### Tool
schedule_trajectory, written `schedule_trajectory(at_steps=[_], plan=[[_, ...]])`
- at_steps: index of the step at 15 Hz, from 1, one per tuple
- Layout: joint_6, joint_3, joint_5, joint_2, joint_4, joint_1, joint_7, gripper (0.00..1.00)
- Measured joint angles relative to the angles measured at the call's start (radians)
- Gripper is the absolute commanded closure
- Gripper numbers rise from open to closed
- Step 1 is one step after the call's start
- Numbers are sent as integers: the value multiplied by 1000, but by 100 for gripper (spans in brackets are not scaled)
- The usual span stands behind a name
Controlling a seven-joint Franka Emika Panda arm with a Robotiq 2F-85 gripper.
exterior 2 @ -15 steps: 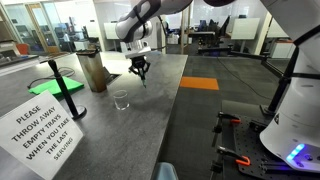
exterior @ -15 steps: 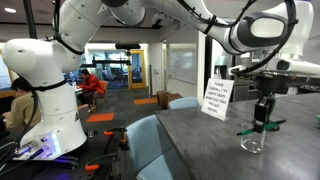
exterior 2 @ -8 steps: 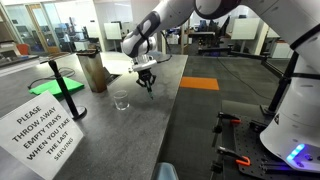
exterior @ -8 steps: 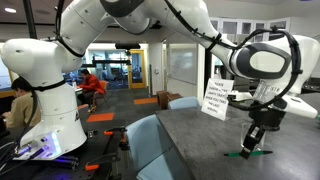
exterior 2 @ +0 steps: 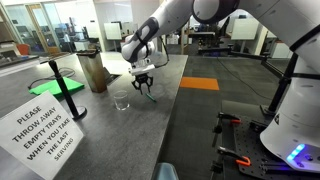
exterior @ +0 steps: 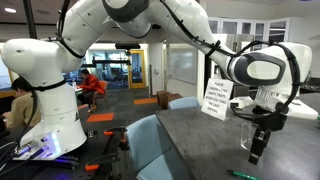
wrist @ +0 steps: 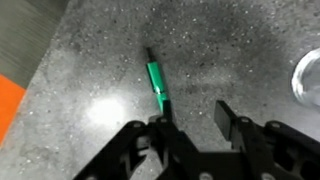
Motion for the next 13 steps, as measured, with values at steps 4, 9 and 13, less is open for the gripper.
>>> schedule_trajectory(at_steps=[4, 9, 13], plan=[[33, 33, 2, -104, -54, 2, -107, 0], [34, 91, 4, -350, -257, 10, -286, 0], [35, 91, -5, -519, -418, 32, -341, 0]])
